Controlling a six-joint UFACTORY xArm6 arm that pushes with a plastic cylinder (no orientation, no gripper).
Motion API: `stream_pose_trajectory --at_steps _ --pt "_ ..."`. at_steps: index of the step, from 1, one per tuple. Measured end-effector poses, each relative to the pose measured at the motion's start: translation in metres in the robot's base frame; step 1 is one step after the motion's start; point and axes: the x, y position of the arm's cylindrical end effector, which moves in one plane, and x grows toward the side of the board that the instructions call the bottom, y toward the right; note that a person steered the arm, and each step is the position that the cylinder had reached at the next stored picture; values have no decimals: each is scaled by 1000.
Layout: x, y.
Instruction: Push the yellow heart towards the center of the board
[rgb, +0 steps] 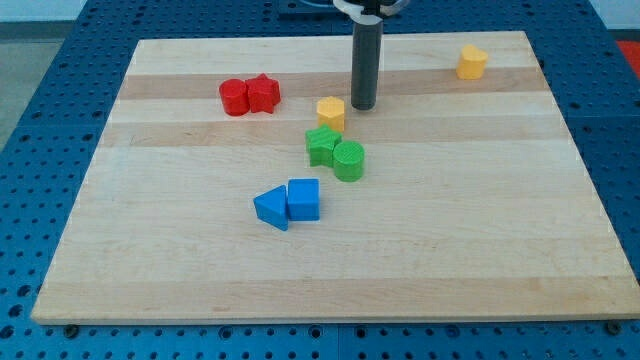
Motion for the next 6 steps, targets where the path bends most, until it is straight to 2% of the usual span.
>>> stream_pose_trajectory --at_steps 1,3,4,5,6 --pt "0 6" --pt "-3 161" --pt "-30 241" --pt "-73 262" --pt "-87 222"
